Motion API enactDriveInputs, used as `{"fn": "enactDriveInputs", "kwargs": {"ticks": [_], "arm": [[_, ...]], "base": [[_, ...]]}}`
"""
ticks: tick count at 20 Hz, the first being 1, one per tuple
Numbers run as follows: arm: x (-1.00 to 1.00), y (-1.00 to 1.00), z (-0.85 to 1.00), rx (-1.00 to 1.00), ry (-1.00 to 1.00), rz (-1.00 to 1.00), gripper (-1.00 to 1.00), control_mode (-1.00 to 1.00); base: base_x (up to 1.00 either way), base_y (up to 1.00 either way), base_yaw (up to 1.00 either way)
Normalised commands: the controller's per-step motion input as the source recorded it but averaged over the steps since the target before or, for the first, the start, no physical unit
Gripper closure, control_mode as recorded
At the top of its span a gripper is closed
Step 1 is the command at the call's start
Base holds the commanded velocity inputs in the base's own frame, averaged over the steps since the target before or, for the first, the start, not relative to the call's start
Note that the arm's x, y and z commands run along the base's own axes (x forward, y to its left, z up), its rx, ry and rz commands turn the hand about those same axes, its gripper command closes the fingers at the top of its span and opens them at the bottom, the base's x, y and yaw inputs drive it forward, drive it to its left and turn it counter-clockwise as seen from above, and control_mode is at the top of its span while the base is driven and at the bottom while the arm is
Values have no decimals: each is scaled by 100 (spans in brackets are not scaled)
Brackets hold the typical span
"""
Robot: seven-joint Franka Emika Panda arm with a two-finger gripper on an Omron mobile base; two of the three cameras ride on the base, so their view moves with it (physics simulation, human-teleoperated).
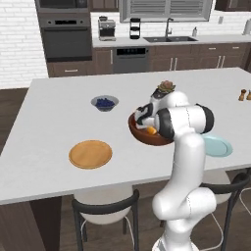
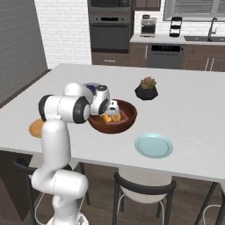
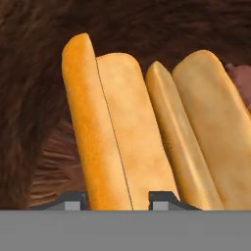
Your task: Place one bun and one sausage from the bowl on each plate.
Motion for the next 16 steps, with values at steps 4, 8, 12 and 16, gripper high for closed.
{"fn": "enactDriveInputs", "kwargs": {"ticks": [4,8,12,16], "arm": [[-5,0,2,0,0,0,100,-100],[-55,0,33,1,-5,0,100,-100],[-94,20,76,4,-13,0,100,-100],[-93,53,97,4,-4,0,100,-100]], "base": [[0,0,0],[0,0,0],[0,0,0],[0,0,0]]}}
